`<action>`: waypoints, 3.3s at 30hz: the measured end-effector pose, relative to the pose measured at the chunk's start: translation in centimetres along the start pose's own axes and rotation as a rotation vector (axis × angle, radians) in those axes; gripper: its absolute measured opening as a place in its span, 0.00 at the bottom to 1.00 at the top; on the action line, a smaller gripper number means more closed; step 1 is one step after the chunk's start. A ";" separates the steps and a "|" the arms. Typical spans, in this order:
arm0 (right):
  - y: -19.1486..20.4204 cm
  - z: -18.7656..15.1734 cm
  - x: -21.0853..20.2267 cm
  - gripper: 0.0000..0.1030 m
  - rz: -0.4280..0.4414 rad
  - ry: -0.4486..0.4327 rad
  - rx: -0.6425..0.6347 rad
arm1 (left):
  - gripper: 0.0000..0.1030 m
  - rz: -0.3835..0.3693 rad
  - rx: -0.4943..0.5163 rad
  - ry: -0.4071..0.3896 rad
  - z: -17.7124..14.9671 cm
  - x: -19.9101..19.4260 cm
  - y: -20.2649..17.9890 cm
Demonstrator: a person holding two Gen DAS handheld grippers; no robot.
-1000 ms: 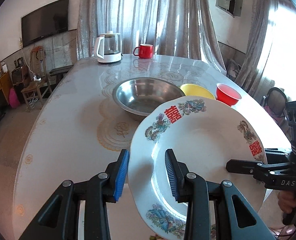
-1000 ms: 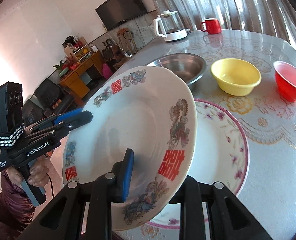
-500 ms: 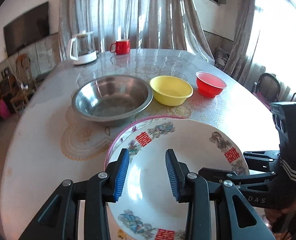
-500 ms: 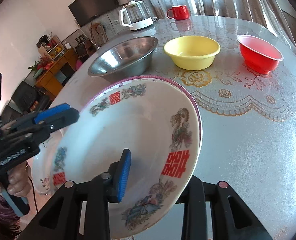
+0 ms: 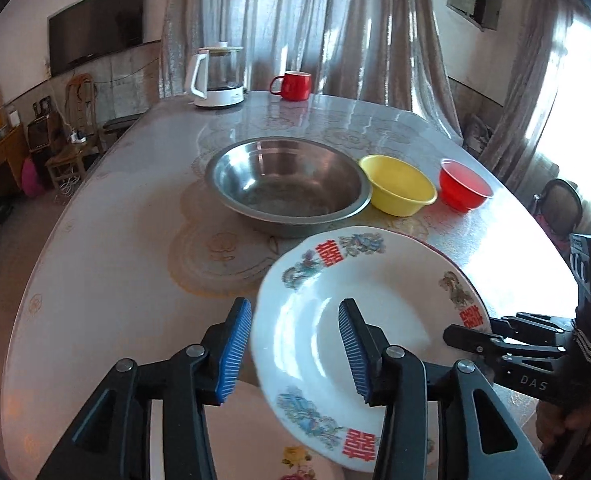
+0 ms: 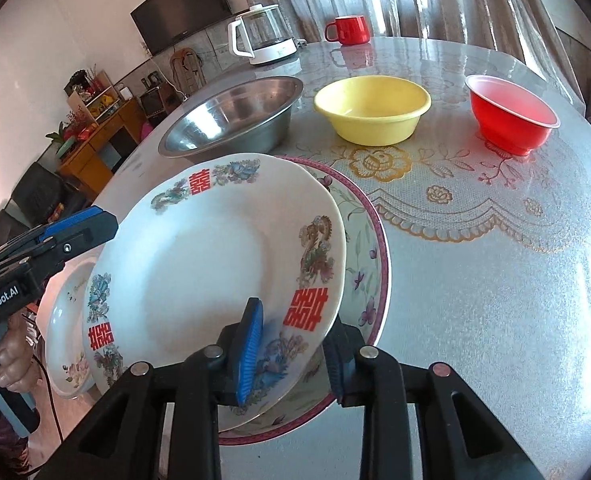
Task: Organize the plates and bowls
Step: 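Lower the double-happiness plate onto the purple-rimmed plate and open both grippers, then move the left gripper to the pink-rose plate and grasp its rim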
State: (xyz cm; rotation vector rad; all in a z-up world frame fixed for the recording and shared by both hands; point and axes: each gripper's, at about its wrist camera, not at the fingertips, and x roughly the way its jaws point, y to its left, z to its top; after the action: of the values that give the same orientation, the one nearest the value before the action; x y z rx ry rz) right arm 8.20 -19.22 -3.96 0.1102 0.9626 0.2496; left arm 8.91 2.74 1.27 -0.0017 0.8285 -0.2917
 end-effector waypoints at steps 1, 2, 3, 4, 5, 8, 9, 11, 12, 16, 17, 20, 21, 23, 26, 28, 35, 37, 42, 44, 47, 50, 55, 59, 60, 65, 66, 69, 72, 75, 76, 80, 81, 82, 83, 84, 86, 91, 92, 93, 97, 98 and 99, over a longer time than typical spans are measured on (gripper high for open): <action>0.0 0.1 0.0 0.28 -0.001 -0.001 0.003 | 0.48 0.014 -0.007 0.003 -0.1 0.1 0.5; 0.0 0.1 0.1 0.28 -0.002 -0.002 0.006 | 0.52 0.024 -0.012 0.007 -0.1 0.3 0.8; 0.0 0.1 0.0 0.28 -0.001 -0.003 0.010 | 0.54 0.031 -0.014 0.015 -0.2 0.6 1.1; -0.1 0.1 0.0 0.28 -0.002 -0.004 0.015 | 0.57 0.037 -0.016 0.026 -0.3 0.9 1.2; -0.1 0.1 0.0 0.28 -0.004 -0.005 0.018 | 0.57 0.037 -0.018 0.035 -0.4 1.1 1.3; 0.0 0.1 -0.2 0.28 -0.027 -0.013 0.013 | 0.57 0.002 -0.012 0.057 -0.7 1.6 1.0; 0.1 0.1 -0.3 0.28 -0.040 -0.019 0.009 | 0.57 -0.013 -0.005 0.064 -0.8 1.8 0.7; 0.3 0.2 -0.7 0.28 -0.062 -0.037 0.001 | 0.57 -0.039 0.009 0.079 -1.1 2.1 0.0; 0.3 0.2 -0.8 0.28 -0.068 -0.040 -0.004 | 0.57 -0.050 0.015 0.088 -1.3 2.2 -0.4; 0.4 0.1 -1.2 0.28 -0.088 -0.047 -0.018 | 0.60 -0.033 0.034 0.090 -1.5 2.4 -1.6; 0.4 0.1 -1.2 0.28 -0.099 -0.050 -0.022 | 0.60 -0.039 0.023 0.094 -1.5 2.4 -1.6; 0.2 0.1 -1.3 0.29 -0.128 -0.060 -0.021 | 0.60 -0.038 0.020 0.097 -1.5 2.6 -1.9; 0.1 0.1 -1.4 0.29 -0.125 -0.065 -0.016 | 0.60 -0.034 0.017 0.097 -1.3 2.6 -2.0; 0.0 0.1 -1.3 0.27 -0.126 -0.069 -0.015 | 0.61 -0.031 0.003 0.098 -1.2 2.7 -2.0; -0.1 0.2 -1.4 0.25 -0.145 -0.080 -0.005 | 0.61 -0.027 -0.002 0.102 -1.2 2.7 -2.1; 0.1 0.3 -1.6 0.24 -0.172 -0.093 -0.013 | 0.61 -0.036 -0.001 0.106 -1.2 2.6 -2.1; 0.7 0.5 -2.5 0.25 -0.242 -0.129 -0.045 | 0.61 -0.036 0.011 0.106 -1.2 2.7 -2.8; 0.6 0.6 -2.5 0.26 -0.263 -0.135 -0.047 | 0.61 -0.048 0.019 0.106 -1.2 2.9 -3.0; 0.6 0.4 -1.7 0.26 -0.309 -0.131 -0.076 | 0.61 -0.038 0.036 0.101 -1.2 3.0 -3.2; 0.3 0.3 -1.7 0.26 -0.297 -0.133 -0.067 | 0.63 -0.035 0.044 0.099 -1.3 3.0 -3.3; 0.1 0.3 -1.8 0.26 -0.276 -0.129 -0.052 | 0.66 -0.033 0.039 0.094 -1.4 2.9 -3.0; -0.3 0.2 -1.7 0.32 -0.246 -0.110 -0.029 | 0.68 -0.027 0.006 0.089 -1.6 2.5 -2.1; -0.8 0.1 -2.3 0.34 -0.224 -0.129 0.003 | 0.70 0.001 -0.044 0.074 -2.0 1.3 -0.1; -1.0 0.4 -3.8 0.38 -0.216 -0.189 0.027 | 0.72 0.047 -0.086 0.063 -2.3 0.5 1.5; -1.0 0.4 -4.1 0.38 -0.205 -0.199 0.029 | 0.72 0.062 -0.093 0.063 -2.4 0.3 1.9; 0.1 0.7 -5.5 0.38 -0.090 -0.231 0.014 | 0.72 0.102 -0.152 0.063 -2.9 -0.5 3.9; 0.5 0.7 -5.7 0.38 -0.043 -0.232 0.009 | 0.72 0.108 -0.162 0.063 -3.0 -0.7 4.3; 2.0 0.9 -5.9 0.38 0.145 -0.199 -0.012 | 0.72 0.110 -0.183 0.056 -3.4 -1.2 5.2; 4.4 0.7 -5.7 0.38 0.315 -0.153 -0.066 | 0.72 0.120 -0.181 0.039 -3.7 -1.9 5.7; 7.5 -0.1 -4.9 0.38 0.447 -0.069 -0.140 | 0.72 0.123 -0.195 0.030 -3.8 -2.3 6.4; 8.4 -0.4 -4.5 0.38 0.477 -0.040 -0.165 | 0.72 0.125 -0.205 0.028 -3.9 -2.5 6.8; 11.5 -1.8 -2.6 0.38 0.553 0.076 -0.228 | 0.72 0.148 -0.250 0.024 -4.4 -3.3 8.7; 12.1 -2.1 -2.1 0.39 0.554 0.100 -0.238 | 0.72 0.155 -0.265 0.024 -4.6 -3.5 9.3; 12.7 -2.5 -1.8 0.41 0.546 0.117 -0.249 | 0.72 0.158 -0.278 0.026 -4.8 -3.7 10.0; 13.1 -2.7 -1.4 0.43 0.540 0.134 -0.258 | 0.72 0.157 -0.287 0.025 -5.1 -4.0 10.6; 13.4 -3.0 -1.0 0.44 0.540 0.149 -0.262 | 0.72 0.156 -0.291 0.021 -5.5 -4.3 11.1; 14.1 -3.5 -0.3 0.44 0.522 0.176 -0.274 | 0.70 0.175 -0.296 0.010 -6.2 -5.0 12.2; 14.6 -4.0 1.4 0.48 0.450 0.206 -0.280 | 0.59 0.140 -0.315 0.029 -8.3 -5.3 14.1; 14.5 -4.1 1.8 0.48 0.441 0.211 -0.276 | 0.56 0.125 -0.314 0.041 -8.7 -5.1 14.1; 14.6 -4.1 2.1 0.48 0.436 0.217 -0.272 | 0.54 0.112 -0.310 0.052 -9.0 -4.8 14.2; 15.2 -4.3 3.4 0.49 0.404 0.240 -0.273 | 0.50 0.039 -0.287 0.068 -10.0 -4.2 13.4; 15.3 -4.4 3.7 0.49 0.401 0.245 -0.270 | 0.48 0.029 -0.278 0.074 -10.2 -4.0 13.2; 15.5 -4.3 4.0 0.49 0.400 0.252 -0.269 | 0.45 0.021 -0.273 0.080 -10.4 -3.8 13.1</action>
State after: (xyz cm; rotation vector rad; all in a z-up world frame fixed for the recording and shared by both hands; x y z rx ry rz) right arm 4.34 -3.26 -6.43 0.0232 1.1433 0.7727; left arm 2.30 17.45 -4.49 -0.2381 0.9425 -0.1582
